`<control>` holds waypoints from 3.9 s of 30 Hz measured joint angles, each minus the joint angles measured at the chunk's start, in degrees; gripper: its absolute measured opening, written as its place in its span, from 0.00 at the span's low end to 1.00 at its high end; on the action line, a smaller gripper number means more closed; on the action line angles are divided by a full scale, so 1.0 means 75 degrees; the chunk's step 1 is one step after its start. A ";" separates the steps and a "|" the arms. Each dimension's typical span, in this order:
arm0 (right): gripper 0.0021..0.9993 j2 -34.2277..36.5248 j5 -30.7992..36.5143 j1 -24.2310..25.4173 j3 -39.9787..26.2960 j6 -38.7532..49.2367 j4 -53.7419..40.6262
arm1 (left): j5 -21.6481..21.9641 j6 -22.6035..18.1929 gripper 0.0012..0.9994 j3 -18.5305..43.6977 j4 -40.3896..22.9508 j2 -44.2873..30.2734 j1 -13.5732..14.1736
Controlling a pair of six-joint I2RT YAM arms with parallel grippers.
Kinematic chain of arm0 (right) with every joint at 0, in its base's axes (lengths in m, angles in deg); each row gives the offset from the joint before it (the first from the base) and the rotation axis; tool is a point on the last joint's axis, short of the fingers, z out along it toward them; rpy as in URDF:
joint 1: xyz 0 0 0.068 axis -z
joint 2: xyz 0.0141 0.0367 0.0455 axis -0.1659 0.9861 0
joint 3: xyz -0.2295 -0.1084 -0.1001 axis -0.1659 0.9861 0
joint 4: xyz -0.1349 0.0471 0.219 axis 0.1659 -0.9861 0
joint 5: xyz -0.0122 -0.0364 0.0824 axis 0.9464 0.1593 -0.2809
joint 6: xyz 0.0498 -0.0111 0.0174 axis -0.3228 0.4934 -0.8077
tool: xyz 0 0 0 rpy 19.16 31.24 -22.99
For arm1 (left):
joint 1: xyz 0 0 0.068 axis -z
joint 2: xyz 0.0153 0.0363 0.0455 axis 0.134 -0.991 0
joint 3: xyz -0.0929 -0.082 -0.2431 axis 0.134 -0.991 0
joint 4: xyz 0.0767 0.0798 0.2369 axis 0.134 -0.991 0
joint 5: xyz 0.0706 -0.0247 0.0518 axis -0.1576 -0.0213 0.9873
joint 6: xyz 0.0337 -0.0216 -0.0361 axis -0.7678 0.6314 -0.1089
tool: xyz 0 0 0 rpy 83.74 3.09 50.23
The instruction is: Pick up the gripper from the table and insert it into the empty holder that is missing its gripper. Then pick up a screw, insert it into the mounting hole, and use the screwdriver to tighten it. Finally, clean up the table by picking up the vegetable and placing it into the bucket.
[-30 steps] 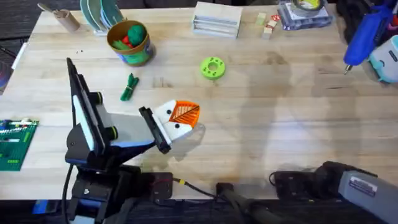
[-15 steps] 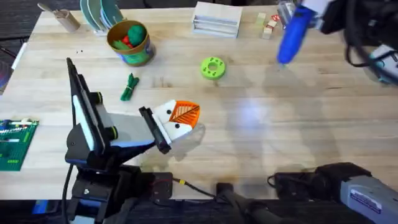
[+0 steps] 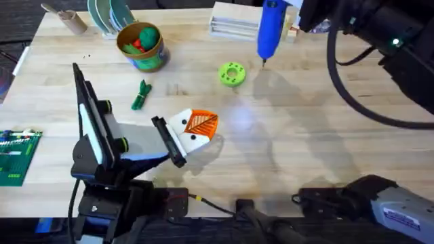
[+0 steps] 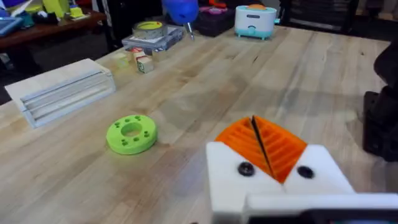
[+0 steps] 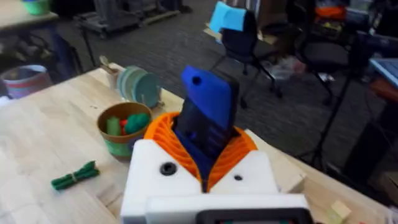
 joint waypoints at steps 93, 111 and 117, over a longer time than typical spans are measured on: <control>0.03 0.1724 -0.2372 -0.3455 0.0685 -0.1096 0.4720 | 0.0196 0.0633 0.00 0.0000 0.0010 0.0000 0.0002; 0.03 0.1686 -0.2773 -0.2698 0.0764 -0.1379 0.6586 | 0.0198 0.0632 0.00 0.0000 0.0010 0.0000 0.0001; 0.03 0.1383 -0.2651 -0.1632 0.0761 -0.1062 0.5885 | 0.0198 0.0632 0.00 0.0000 0.0013 0.0003 -0.0001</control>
